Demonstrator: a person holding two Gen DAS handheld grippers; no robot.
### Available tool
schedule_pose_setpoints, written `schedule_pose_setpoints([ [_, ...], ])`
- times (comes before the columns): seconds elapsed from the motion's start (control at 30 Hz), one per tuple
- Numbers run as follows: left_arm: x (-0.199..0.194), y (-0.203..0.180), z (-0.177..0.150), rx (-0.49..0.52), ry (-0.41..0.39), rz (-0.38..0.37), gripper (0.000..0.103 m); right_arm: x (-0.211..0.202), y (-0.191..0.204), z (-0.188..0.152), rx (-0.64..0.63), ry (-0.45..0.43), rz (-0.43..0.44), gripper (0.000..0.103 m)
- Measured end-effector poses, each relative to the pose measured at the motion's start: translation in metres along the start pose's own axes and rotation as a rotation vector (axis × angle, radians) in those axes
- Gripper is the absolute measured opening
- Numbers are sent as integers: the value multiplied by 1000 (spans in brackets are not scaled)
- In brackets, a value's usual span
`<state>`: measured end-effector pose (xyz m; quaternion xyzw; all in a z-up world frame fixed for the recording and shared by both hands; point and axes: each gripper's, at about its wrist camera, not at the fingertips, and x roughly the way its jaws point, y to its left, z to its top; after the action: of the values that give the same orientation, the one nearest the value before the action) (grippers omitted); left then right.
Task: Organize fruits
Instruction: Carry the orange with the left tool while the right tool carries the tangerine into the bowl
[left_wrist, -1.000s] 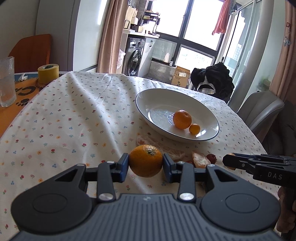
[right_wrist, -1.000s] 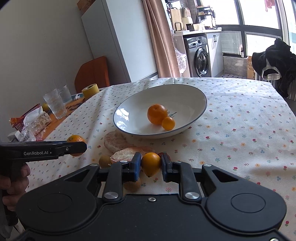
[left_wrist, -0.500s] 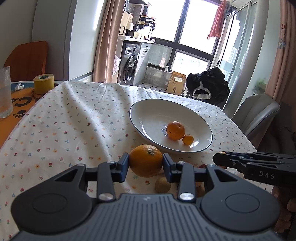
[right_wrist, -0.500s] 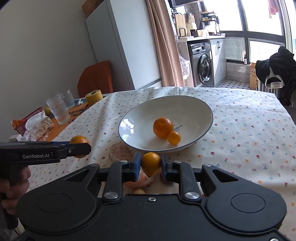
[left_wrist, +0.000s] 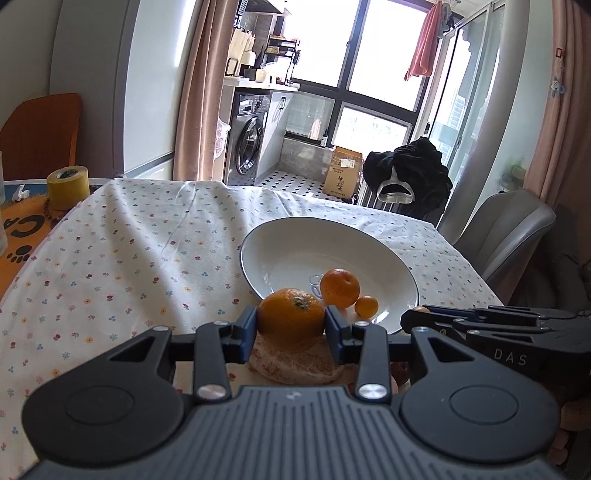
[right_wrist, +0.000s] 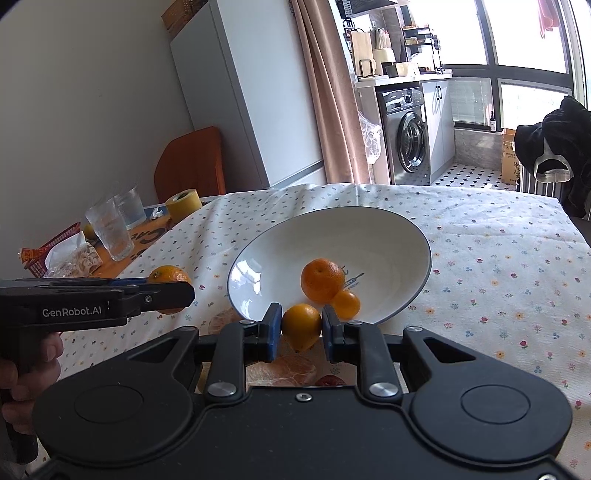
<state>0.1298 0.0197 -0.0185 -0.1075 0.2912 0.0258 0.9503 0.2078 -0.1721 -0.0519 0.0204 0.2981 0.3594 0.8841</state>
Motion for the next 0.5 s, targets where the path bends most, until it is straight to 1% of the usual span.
schedule_pose_setpoints([
  [0.27, 15, -5, 7, 9, 10, -1, 38, 11, -8, 8, 14, -4, 11, 22],
  [0.5, 30, -12, 9, 19, 26, -6, 38, 22, -19, 6, 34, 1, 24, 22],
])
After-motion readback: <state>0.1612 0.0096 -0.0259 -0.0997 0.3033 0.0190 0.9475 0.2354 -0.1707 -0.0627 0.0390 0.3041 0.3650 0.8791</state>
